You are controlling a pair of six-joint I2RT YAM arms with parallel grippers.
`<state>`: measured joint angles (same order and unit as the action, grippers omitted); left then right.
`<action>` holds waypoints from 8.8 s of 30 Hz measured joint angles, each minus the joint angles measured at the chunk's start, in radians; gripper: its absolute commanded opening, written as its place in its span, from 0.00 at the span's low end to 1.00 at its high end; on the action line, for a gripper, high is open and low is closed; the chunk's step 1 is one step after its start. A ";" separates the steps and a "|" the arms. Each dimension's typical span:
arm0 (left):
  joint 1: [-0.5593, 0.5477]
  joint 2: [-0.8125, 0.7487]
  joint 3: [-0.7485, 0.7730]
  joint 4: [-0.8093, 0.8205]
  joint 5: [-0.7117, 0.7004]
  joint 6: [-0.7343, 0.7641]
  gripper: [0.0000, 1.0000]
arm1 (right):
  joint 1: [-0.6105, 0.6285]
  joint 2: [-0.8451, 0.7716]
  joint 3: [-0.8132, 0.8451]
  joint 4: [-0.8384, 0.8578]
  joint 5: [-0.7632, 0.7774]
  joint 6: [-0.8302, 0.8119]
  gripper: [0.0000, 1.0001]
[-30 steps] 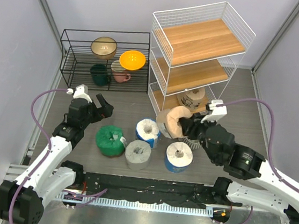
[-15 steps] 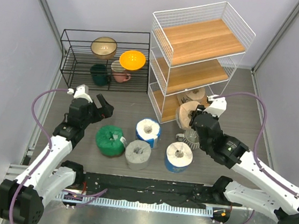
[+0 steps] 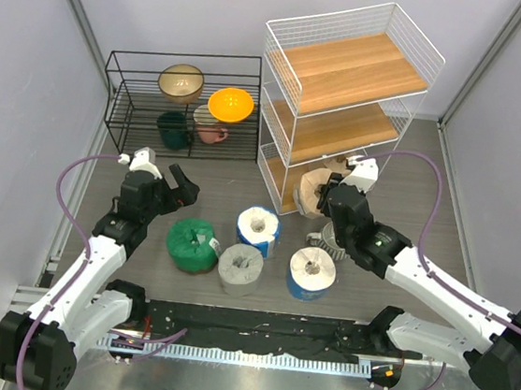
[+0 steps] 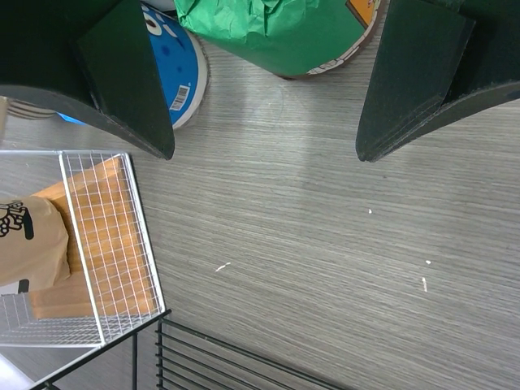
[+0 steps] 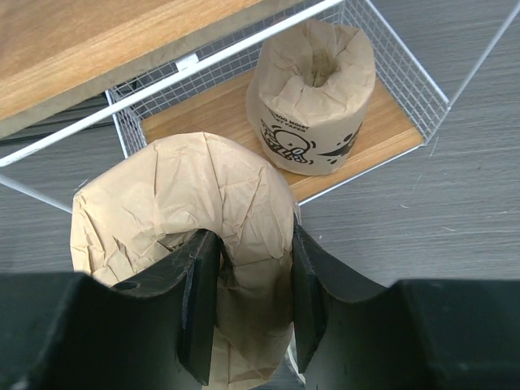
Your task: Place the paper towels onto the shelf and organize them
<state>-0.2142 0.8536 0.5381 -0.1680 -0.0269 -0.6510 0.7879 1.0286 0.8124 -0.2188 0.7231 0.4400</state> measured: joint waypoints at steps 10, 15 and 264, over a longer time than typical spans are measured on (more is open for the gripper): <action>0.000 0.007 0.000 0.005 0.003 0.000 1.00 | -0.058 0.087 -0.047 0.117 -0.037 0.009 0.35; 0.000 0.015 0.000 0.006 0.003 0.000 1.00 | -0.111 0.113 -0.089 0.218 -0.066 0.029 0.34; 0.000 0.080 0.052 -0.098 0.211 -0.031 1.00 | -0.253 0.039 0.584 -0.484 0.005 0.022 0.24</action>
<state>-0.2142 0.9337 0.5903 -0.2657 0.1841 -0.6815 0.5350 1.0676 1.3968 -0.7033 0.7277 0.4622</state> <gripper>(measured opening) 0.996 0.475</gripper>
